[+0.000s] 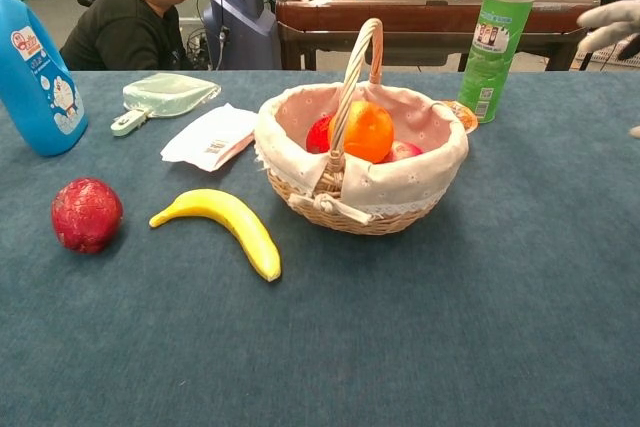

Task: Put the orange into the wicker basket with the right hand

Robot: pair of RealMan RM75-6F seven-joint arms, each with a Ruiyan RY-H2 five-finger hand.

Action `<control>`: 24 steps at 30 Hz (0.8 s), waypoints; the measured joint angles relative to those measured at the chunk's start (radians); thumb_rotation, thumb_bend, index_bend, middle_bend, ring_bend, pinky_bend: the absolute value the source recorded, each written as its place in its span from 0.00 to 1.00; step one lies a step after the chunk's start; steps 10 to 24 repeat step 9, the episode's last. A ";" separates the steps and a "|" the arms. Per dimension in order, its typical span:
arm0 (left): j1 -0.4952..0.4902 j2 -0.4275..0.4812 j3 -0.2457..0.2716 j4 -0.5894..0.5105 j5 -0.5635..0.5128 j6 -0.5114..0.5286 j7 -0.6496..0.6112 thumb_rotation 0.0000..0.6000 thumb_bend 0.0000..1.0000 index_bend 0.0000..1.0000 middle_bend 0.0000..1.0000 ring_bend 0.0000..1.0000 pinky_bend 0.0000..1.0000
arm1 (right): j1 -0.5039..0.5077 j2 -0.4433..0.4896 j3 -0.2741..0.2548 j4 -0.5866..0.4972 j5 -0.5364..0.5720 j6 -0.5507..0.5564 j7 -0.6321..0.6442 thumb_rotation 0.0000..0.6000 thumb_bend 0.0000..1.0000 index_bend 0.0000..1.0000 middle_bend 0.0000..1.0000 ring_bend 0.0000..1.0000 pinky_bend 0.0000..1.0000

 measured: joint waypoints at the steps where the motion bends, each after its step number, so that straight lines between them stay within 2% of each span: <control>1: -0.001 -0.001 0.000 0.001 0.000 -0.001 0.000 1.00 0.17 0.03 0.00 0.00 0.08 | -0.021 0.005 -0.009 0.006 -0.006 0.022 0.003 1.00 0.23 0.02 0.15 0.17 0.45; 9: -0.015 -0.010 -0.004 -0.006 0.013 -0.010 0.011 1.00 0.17 0.03 0.00 0.00 0.08 | -0.173 0.037 -0.050 0.047 -0.028 0.189 0.065 1.00 0.23 0.02 0.15 0.17 0.45; 24: -0.015 -0.010 -0.004 -0.006 0.013 -0.010 0.011 1.00 0.17 0.03 0.00 0.00 0.08 | -0.173 0.037 -0.050 0.047 -0.028 0.189 0.065 1.00 0.23 0.02 0.15 0.17 0.45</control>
